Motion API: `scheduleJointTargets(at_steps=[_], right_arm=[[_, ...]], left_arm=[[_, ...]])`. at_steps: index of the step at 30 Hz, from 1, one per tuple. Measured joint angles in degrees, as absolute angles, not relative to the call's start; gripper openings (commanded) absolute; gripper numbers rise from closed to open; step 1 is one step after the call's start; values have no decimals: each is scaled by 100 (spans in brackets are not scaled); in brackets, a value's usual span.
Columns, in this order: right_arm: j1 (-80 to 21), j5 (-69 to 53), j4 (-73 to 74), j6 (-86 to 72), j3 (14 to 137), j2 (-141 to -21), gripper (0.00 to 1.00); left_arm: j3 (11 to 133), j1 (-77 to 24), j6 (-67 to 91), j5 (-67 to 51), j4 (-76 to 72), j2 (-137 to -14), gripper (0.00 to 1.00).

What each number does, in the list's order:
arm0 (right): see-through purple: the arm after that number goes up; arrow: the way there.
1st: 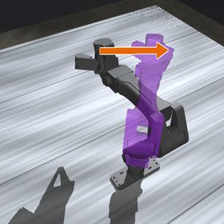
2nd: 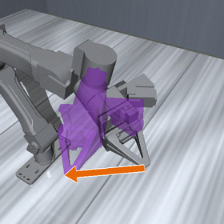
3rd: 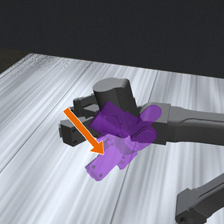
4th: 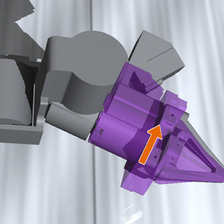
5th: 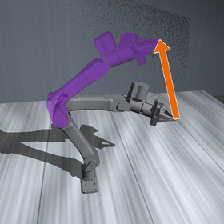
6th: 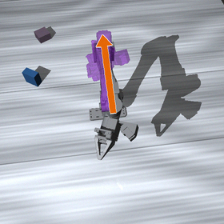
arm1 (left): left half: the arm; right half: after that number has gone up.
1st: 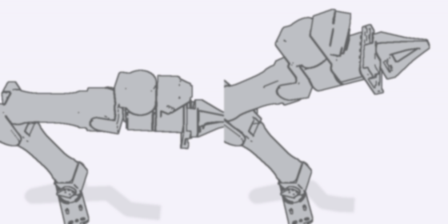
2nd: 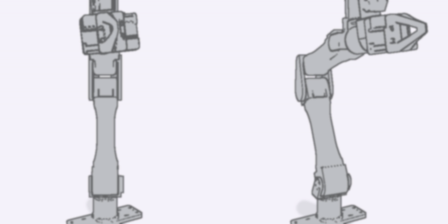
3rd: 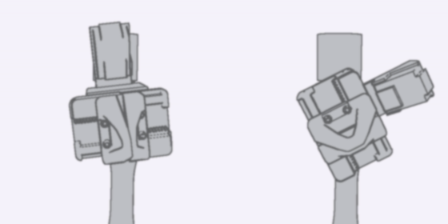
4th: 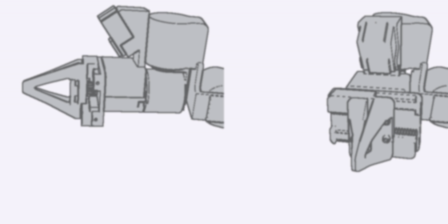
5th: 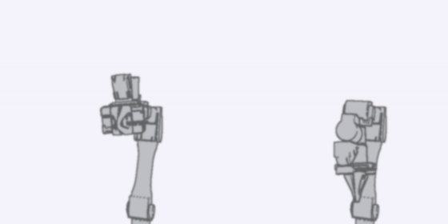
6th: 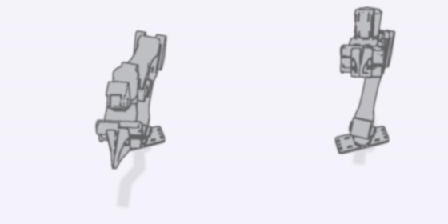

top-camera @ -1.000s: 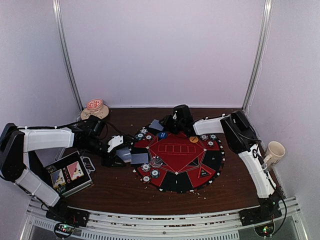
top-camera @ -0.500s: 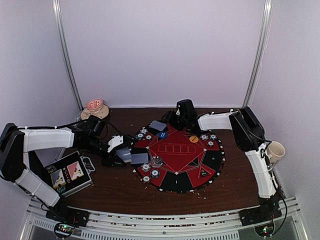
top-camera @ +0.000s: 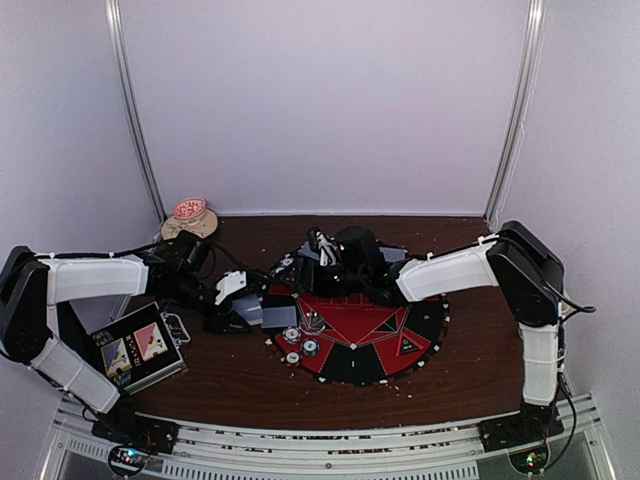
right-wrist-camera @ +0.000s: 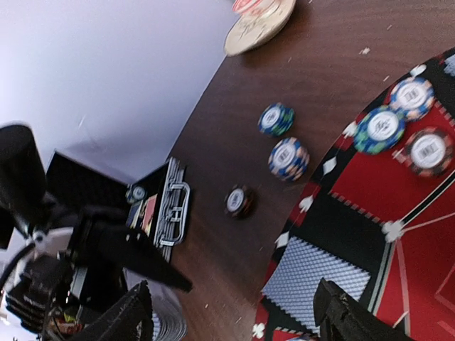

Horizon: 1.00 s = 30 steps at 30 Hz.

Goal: Distribute texas hold em gaming equipment
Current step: Pick up the poker card from the face-down deck piles.

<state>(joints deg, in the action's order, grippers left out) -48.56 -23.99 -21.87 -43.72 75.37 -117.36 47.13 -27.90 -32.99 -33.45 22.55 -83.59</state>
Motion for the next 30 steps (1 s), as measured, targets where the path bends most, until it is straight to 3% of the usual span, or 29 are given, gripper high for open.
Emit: scheduleJointTargets(at_steps=[7,24,30], right_arm=[[-5415,-2711,-2438,-4388,7454,-11804,78],[-5627,-2954,-2414,-4412,8368,-12746,74],[-5677,-3002,-2263,-4392,8700,-13002,66]], left_arm=[[4713,-2790,-3297,-3345,2257,-8357,45],[4713,-2781,-3299,-3330,2257,-8357,45],[4713,-2779,-3297,-3326,2257,-8357,45]])
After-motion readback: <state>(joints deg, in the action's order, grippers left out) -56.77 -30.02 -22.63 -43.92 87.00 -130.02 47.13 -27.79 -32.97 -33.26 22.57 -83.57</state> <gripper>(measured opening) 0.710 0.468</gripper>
